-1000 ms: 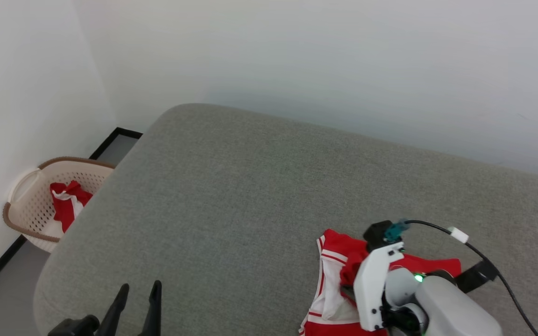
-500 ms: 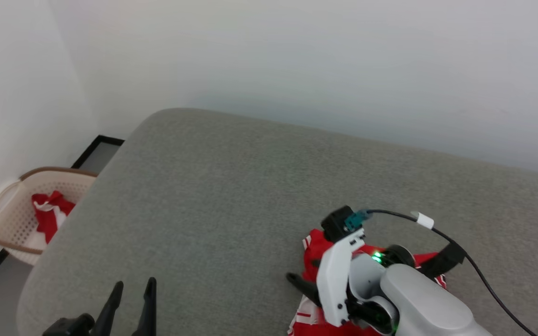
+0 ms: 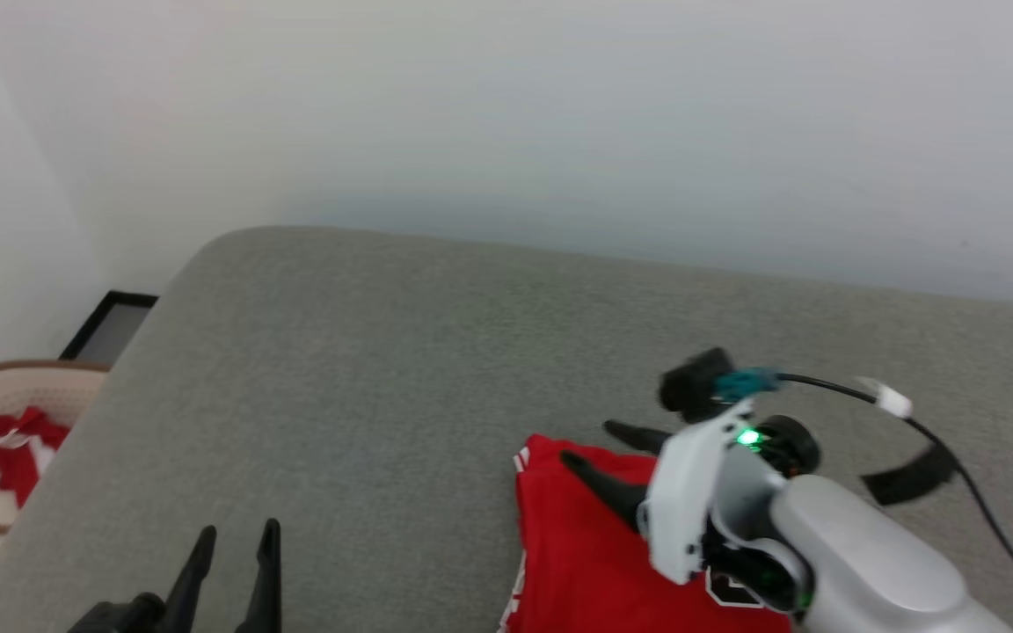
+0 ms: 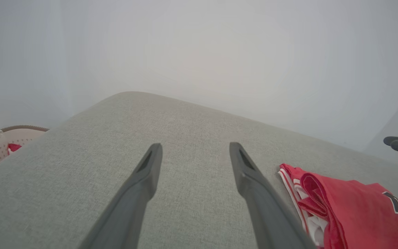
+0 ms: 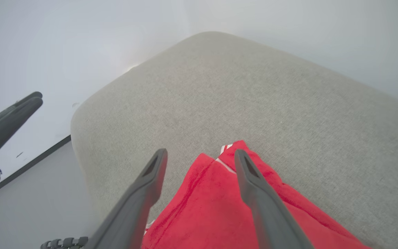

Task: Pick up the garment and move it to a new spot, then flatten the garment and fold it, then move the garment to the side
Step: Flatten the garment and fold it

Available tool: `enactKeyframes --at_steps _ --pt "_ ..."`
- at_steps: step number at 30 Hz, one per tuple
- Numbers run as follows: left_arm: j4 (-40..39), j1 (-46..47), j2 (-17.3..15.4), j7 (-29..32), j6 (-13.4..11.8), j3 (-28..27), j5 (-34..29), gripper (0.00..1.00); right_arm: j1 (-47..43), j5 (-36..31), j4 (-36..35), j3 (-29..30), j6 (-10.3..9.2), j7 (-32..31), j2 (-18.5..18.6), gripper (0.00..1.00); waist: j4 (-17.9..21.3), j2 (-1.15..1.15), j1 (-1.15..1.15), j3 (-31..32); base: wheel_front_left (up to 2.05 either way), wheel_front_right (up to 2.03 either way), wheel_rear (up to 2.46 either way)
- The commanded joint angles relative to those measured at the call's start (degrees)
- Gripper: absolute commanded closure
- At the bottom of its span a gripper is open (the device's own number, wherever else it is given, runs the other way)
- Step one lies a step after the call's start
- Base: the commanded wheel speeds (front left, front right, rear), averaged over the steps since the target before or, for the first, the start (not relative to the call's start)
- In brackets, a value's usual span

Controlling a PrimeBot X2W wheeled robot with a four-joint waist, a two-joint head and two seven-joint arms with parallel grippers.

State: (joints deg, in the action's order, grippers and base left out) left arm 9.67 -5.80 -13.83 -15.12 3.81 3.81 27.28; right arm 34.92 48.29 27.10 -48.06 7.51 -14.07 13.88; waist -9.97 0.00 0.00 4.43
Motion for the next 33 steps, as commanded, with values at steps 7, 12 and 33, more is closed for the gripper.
enactKeyframes --at_steps 7,12,33 --pt "-1.3 -1.0 0.1 0.0 0.4 -1.4 -2.0 0.00 -4.5 -1.5 -2.4 5.1 -0.05 7.1 5.4 0.00 4.2 0.00 0.00 0.3 0.00 0.00 0.00" --pt "-1.8 -1.5 0.2 0.0 0.2 -2.2 -3.4 0.00 -8.7 -2.1 -2.6 11.0 -0.05 13.3 8.5 0.00 6.3 0.00 0.00 0.5 0.00 0.00 0.00" --pt "-1.7 -4.1 -1.0 0.0 -0.1 -5.8 -6.4 0.00 -23.8 -8.0 -1.3 28.7 -0.05 23.5 12.4 0.00 9.9 0.00 0.00 1.6 0.00 0.00 0.00"
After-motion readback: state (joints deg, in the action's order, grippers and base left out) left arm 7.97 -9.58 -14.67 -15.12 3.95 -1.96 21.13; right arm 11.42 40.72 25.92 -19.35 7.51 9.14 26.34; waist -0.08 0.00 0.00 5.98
